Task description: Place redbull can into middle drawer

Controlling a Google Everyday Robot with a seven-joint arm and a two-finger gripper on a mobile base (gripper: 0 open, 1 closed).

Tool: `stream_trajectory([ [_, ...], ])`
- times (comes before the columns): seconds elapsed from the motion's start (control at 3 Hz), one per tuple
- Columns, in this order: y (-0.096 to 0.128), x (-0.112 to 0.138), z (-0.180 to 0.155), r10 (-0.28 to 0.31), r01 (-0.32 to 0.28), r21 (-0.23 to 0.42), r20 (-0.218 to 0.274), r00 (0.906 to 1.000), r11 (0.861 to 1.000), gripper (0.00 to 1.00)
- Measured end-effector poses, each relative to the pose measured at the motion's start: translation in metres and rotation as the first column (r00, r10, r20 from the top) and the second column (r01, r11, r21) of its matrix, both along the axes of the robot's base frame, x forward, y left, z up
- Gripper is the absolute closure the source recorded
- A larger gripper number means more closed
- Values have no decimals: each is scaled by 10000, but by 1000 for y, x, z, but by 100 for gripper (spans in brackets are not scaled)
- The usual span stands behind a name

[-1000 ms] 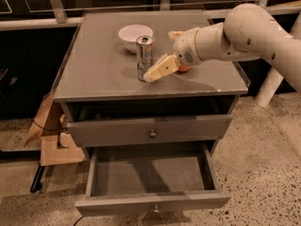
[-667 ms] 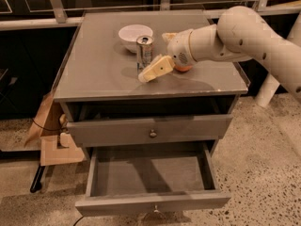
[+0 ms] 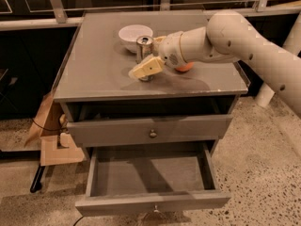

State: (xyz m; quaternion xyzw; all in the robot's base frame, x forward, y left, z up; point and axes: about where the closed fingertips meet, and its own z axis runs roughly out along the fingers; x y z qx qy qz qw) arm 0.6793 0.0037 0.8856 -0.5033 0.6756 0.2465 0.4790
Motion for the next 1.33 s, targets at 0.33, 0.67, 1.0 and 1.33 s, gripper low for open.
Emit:
stream_trajectory([
  [0.33,0,0,0,3,-3,0,1,10000,10000,42],
  [0.67,0,0,0,4,-4,0,0,10000,10000,65],
  [1.0,0,0,0,4,-4,0,0,10000,10000,89],
  [1.33,0,0,0,4,-4,0,0,10000,10000,100],
])
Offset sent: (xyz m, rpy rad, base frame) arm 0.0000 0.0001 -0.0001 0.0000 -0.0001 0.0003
